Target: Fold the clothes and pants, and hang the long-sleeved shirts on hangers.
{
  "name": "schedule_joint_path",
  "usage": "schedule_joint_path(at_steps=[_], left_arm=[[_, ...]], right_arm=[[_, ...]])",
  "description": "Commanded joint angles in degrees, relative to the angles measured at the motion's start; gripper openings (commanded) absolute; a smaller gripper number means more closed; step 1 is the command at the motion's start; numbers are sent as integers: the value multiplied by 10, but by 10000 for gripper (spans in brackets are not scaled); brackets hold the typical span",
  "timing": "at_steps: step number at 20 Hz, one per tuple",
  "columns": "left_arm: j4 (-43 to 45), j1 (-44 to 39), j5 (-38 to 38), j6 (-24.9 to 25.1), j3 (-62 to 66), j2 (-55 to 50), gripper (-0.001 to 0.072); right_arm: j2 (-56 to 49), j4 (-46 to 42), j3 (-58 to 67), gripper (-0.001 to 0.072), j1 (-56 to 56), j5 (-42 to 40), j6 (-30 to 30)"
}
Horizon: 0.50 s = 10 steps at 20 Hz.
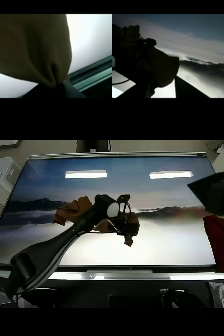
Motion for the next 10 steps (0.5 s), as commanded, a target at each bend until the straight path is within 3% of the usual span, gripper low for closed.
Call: schedule_joint_path(at_steps=[1, 2, 4, 5, 7, 10], left_arm=[[-10, -65, 15, -53, -6, -34, 37], [-17, -64, 14, -52, -6, -33, 153], [-18, -53, 0, -40, -3, -18, 623], [-18, -43, -10, -18, -3, -3, 656], [2, -14, -44, 9, -3, 39, 656], [77, 40, -108, 38, -3, 111, 655]], right_arm=[[35, -19, 0, 324, 0, 8, 14], [36, -20, 0, 376, 0, 9, 46], [26, -31, 0, 418, 0, 8, 109], [13, -32, 0, 419, 0, 9, 135], [-21, -16, 0, 420, -1, 8, 181], [-93, 36, 14, 421, -1, -7, 183]])
